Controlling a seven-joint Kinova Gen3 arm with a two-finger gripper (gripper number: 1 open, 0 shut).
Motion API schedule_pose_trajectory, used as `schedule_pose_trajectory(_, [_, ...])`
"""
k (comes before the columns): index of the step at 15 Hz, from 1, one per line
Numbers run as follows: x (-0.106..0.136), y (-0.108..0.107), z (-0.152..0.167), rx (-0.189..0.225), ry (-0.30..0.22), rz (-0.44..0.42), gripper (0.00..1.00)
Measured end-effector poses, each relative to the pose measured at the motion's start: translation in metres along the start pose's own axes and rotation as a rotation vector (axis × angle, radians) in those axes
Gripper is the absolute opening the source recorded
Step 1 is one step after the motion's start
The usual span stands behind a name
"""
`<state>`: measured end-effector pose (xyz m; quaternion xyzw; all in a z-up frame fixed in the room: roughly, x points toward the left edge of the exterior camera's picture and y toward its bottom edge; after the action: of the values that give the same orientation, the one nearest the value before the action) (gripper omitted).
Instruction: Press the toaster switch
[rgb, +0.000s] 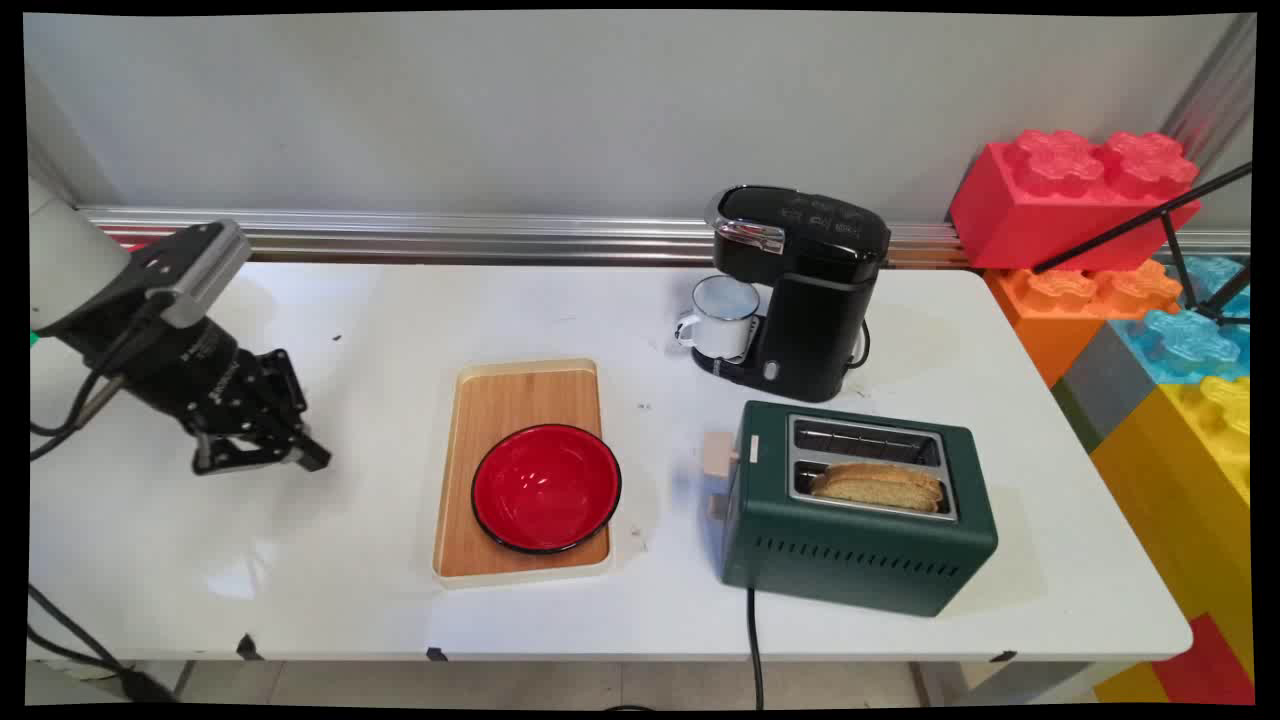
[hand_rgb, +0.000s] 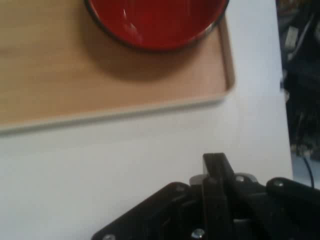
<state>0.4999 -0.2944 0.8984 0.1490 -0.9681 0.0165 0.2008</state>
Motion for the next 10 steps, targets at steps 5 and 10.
schedule_pose_trajectory(5, [0.037, -0.004, 0.003, 0.009, 0.180, -0.022, 0.00])
schedule_pose_trajectory(10, [0.070, -0.006, 0.007, 0.013, 0.351, -0.007, 0.00])
